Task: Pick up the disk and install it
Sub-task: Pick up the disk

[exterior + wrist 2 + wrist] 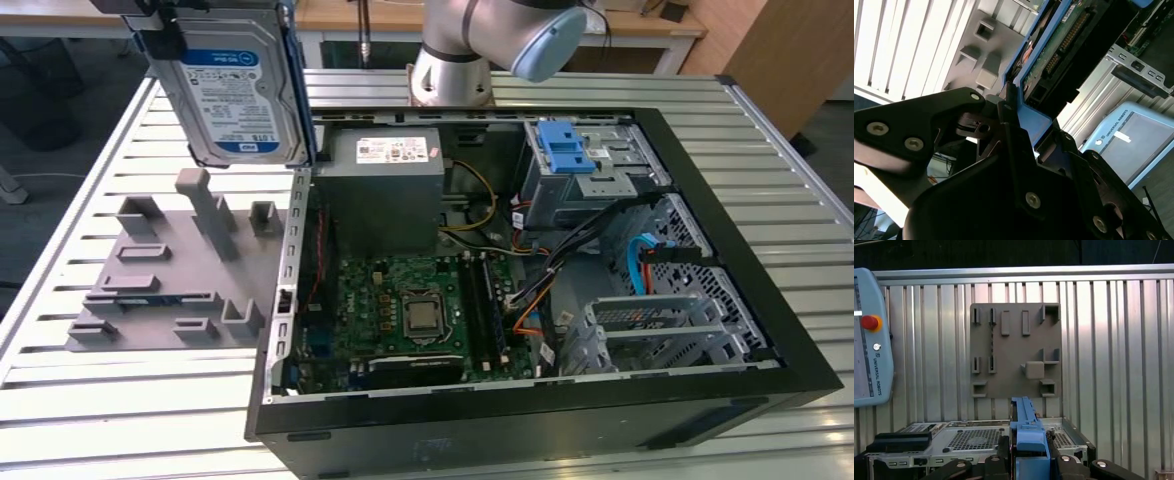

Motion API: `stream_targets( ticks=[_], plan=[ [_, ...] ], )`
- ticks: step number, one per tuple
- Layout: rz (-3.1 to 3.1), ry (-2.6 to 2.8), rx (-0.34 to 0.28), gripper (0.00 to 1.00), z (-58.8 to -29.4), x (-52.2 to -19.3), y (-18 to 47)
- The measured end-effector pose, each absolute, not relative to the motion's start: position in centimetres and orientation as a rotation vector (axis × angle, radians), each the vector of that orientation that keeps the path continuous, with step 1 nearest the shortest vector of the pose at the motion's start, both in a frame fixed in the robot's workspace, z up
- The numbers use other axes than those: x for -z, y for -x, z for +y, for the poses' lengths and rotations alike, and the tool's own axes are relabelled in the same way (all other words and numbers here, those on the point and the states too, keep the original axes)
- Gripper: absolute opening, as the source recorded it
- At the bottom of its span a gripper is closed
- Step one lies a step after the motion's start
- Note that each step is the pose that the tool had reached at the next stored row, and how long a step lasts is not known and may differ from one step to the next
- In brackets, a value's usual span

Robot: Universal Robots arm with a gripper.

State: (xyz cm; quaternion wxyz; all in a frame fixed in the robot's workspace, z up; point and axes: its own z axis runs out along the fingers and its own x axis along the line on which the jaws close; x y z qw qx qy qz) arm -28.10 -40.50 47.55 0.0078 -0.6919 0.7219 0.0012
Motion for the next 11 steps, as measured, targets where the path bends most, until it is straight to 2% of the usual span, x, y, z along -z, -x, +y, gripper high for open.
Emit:
stream_targets(
  ticks=[11],
  plan=[
    [2.258, 2.162, -0.004, 0.36, -40.74, -47.55, 27.16]
  ],
)
